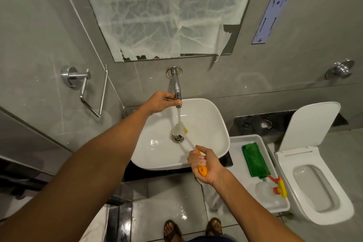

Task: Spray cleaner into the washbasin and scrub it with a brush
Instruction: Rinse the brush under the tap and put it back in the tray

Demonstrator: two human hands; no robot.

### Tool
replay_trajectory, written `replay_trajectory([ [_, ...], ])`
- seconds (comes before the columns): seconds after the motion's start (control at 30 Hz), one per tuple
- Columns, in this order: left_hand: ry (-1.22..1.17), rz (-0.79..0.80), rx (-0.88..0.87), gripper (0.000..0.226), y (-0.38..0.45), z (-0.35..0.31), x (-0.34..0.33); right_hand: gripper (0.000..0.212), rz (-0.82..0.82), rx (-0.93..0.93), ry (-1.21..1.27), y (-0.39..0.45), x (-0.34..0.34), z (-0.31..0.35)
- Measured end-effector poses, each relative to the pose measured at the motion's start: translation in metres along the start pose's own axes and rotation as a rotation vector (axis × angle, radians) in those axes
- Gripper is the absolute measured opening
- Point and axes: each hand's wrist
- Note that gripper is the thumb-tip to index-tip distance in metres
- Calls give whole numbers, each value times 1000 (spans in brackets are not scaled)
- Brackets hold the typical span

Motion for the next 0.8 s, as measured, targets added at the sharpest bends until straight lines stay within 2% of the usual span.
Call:
replay_trajectory([
  [0.1, 4, -15, 2, 43, 0, 0, -1, 42, -311, 321, -514, 4, -10, -10],
  [0.17, 11, -24, -12, 42, 0, 1, -2, 39, -449, 494, -846, 4, -16, -18],
  [0.23, 20, -34, -25, 42, -1, 1, -4, 41, -557, 598, -1076, 5, -19, -23],
  [0.3, 18, -44, -23, 42, -2, 2, -6, 45, -620, 657, -1177, 5, -22, -25],
  [0.37, 10, -50, -20, 42, -3, 2, -7, 44, -591, 626, -1129, 5, -26, -26],
  [0.4, 2, -52, -19, 42, -4, 2, -7, 43, -541, 572, -1024, 6, -28, -25],
  [0.57, 8, -61, -11, 43, -7, -1, -10, 44, -90, 127, -63, -5, -27, -11],
  [0.6, 9, -62, -10, 43, -7, -1, -10, 43, -29, 77, 37, -8, -27, -10],
  [0.63, 10, -65, -10, 43, -8, -1, -10, 43, -2, 71, 51, -9, -28, -9],
  [0.7, 59, -87, -31, 43, -9, -1, -12, 44, -71, 168, -150, -7, -31, -10],
  [0.8, 203, -168, -100, 44, -10, 2, -18, 37, -353, 502, -783, 2, -34, -17],
])
Point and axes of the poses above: each hand's wrist, its own y-axis towards the middle knuckle, its own x-axis out of the back of the hand, z = x × y, and after that the axes turned 5 degrees about -y, right-handed
